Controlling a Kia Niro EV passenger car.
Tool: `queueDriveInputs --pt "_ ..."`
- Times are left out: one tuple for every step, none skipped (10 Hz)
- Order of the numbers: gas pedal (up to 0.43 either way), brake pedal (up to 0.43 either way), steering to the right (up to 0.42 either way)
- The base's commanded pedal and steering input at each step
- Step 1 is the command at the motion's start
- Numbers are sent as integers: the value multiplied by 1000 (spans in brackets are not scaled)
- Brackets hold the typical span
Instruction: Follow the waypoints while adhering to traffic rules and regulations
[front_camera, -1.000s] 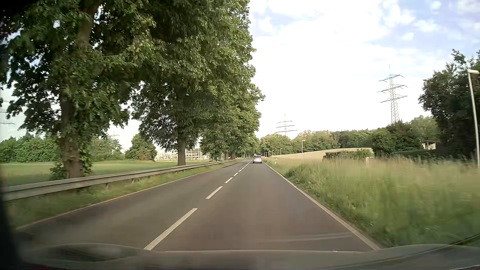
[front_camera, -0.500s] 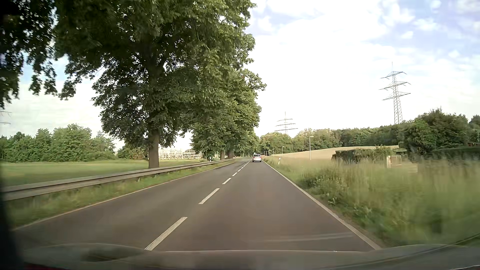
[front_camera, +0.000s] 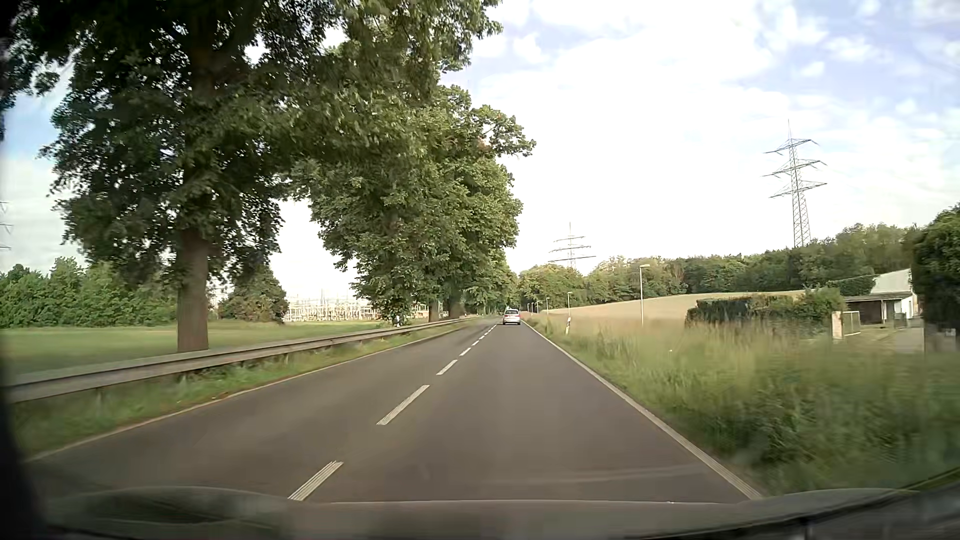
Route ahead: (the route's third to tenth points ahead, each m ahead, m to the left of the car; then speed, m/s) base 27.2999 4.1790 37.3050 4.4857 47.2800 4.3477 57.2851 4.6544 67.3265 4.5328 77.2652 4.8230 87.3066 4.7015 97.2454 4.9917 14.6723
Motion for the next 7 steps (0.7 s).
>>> queueDriveInputs --pt "118 30 1" --pt "118 30 1" --pt "118 30 1" --pt "118 30 1" --pt "118 30 1" --pt "118 30 1" --pt "118 30 0"
